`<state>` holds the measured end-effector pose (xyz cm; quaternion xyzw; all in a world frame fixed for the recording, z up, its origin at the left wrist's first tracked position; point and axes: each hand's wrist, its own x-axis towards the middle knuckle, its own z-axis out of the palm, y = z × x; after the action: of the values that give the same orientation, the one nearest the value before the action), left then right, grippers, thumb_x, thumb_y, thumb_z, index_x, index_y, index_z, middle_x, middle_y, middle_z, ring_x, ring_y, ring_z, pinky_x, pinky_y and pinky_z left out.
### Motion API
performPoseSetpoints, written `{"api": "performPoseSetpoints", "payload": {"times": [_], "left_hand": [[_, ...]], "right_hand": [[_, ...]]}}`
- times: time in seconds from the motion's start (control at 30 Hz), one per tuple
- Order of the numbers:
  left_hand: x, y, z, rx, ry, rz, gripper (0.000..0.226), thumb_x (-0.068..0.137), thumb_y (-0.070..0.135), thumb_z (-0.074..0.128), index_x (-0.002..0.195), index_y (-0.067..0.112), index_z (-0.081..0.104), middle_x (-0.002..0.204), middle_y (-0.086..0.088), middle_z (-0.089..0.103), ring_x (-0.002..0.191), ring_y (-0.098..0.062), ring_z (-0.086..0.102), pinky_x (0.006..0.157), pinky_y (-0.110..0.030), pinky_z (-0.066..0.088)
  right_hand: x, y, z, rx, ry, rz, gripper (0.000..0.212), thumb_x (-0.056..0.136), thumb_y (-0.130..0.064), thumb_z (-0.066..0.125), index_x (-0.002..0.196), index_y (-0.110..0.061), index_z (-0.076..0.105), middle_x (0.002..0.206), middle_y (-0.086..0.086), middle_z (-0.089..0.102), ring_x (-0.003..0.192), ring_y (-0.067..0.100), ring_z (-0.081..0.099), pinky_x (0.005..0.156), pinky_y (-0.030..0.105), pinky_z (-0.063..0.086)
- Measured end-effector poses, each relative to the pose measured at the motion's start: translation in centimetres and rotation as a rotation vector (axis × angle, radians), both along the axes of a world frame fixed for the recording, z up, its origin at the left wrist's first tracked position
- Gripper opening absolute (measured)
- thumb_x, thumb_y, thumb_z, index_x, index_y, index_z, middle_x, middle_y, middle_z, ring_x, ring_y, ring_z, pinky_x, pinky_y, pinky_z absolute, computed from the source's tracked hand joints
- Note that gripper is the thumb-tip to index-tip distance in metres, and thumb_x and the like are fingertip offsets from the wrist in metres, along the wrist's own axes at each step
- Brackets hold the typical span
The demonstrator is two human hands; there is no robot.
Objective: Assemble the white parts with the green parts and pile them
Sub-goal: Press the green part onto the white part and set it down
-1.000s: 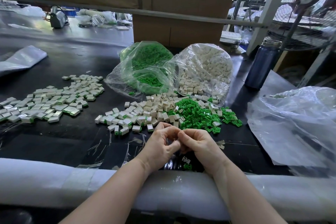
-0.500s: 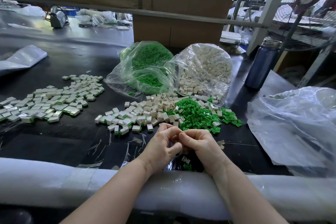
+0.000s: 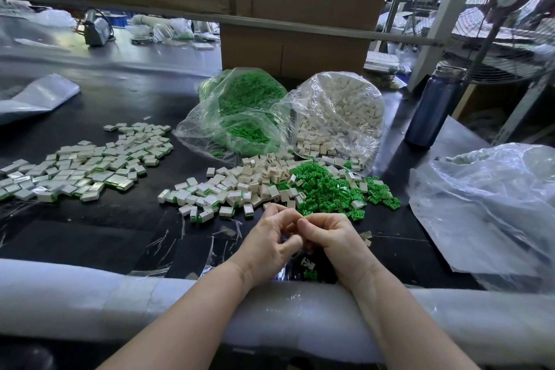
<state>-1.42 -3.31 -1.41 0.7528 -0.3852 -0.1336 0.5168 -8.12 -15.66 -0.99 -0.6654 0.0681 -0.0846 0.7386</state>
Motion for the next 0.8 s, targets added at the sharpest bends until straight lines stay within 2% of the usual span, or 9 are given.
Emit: {"api": "performPoseSetpoints", "payload": {"times": [0.2, 0.4, 0.57, 0.73, 0.8], "left_hand": [[-0.04, 0.06, 0.10, 0.009, -0.006, -0.002, 0.024, 0.084, 0.002, 0.054, 0.082, 0.026, 0.058, 0.099, -0.002, 0.044, 0.082, -0.012, 0.049, 0.080, -0.022, 0.045], [-0.06, 0.00, 0.06, 0.009, -0.031, 0.008, 0.016, 0.085, 0.002, 0.054, 0.089, 0.015, 0.061, 0.098, -0.002, 0.044, 0.078, -0.010, 0.047, 0.074, -0.014, 0.042], [-0.04, -0.03, 0.12, 0.010, -0.017, 0.008, 0.014, 0.085, 0.002, 0.053, 0.091, 0.011, 0.062, 0.099, -0.005, 0.044, 0.080, -0.013, 0.049, 0.076, -0.020, 0.044], [-0.13, 0.05, 0.16, 0.019, -0.015, 0.001, 0.012, 0.085, 0.003, 0.053, 0.090, 0.011, 0.061, 0.099, -0.005, 0.044, 0.080, -0.013, 0.049, 0.076, -0.021, 0.045], [-0.11, 0.06, 0.18, 0.029, -0.014, 0.002, 0.012, 0.085, 0.004, 0.054, 0.091, 0.011, 0.061, 0.100, -0.006, 0.045, 0.082, -0.016, 0.050, 0.080, -0.026, 0.047]], "right_hand": [[-0.02, 0.06, 0.12, 0.009, 0.004, -0.005, 0.018, 0.087, -0.005, 0.058, 0.077, -0.004, 0.073, 0.060, 0.004, 0.067, 0.052, 0.006, 0.059, 0.050, 0.014, 0.045], [-0.08, 0.13, 0.22, 0.007, 0.022, -0.021, 0.018, 0.088, -0.003, 0.057, 0.078, -0.001, 0.072, 0.062, 0.005, 0.068, 0.053, 0.007, 0.061, 0.050, 0.014, 0.045], [-0.03, 0.12, 0.18, 0.014, 0.027, -0.018, 0.017, 0.087, -0.007, 0.058, 0.081, -0.002, 0.073, 0.069, 0.010, 0.068, 0.060, 0.012, 0.063, 0.055, 0.018, 0.048], [-0.09, 0.02, 0.19, 0.021, 0.036, -0.009, 0.017, 0.086, -0.009, 0.059, 0.079, -0.002, 0.073, 0.067, 0.009, 0.068, 0.057, 0.011, 0.062, 0.053, 0.016, 0.047], [-0.04, 0.03, 0.15, 0.024, 0.035, -0.014, 0.016, 0.085, -0.008, 0.060, 0.079, -0.002, 0.073, 0.067, 0.010, 0.068, 0.057, 0.012, 0.063, 0.053, 0.017, 0.047]]}}
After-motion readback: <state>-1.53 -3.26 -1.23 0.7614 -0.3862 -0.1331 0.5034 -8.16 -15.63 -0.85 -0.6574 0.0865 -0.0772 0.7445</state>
